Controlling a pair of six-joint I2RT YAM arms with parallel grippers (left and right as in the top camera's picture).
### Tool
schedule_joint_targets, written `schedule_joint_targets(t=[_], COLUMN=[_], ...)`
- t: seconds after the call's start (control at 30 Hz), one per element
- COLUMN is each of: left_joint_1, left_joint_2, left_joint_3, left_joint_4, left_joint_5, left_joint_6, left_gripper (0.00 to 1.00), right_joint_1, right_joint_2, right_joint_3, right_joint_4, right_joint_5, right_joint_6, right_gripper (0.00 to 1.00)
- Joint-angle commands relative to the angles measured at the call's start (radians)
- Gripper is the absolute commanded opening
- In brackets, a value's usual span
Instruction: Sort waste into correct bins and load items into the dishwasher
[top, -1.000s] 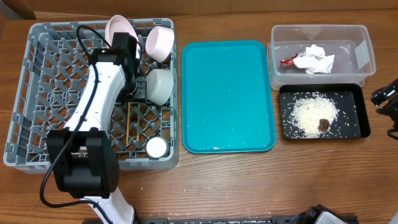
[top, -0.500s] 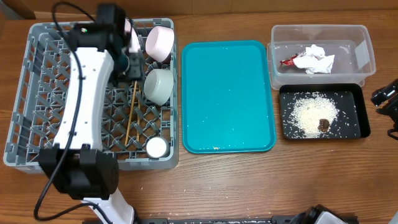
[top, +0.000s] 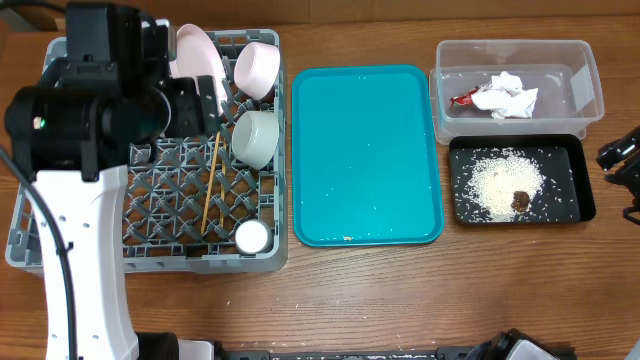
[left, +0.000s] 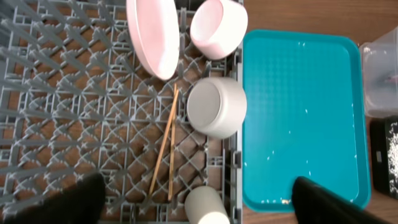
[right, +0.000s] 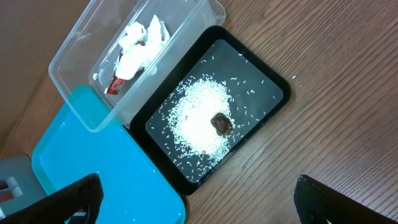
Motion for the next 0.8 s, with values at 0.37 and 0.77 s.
schedule_joint_targets(t=[0.37,0.77], left_joint_1=[0.004,0.004], left_joint_2=[0.027,0.027], left_joint_3=[0.009,0.009], left_joint_4=[-0.006,-0.006], left_joint_5=[0.017,0.017], left_joint_6=[-0.004,-0.004], left_gripper=[1.00,1.00], right_joint_1=[0.091,0.626], right_joint_2=[-0.037,-0.298], right_joint_3=[0.012,0.010], right_joint_4=[0.006,0.025], right_joint_5=[0.001,0.049], right_joint_6=[0.000,-0.030], right_gripper=[1.00,1.00])
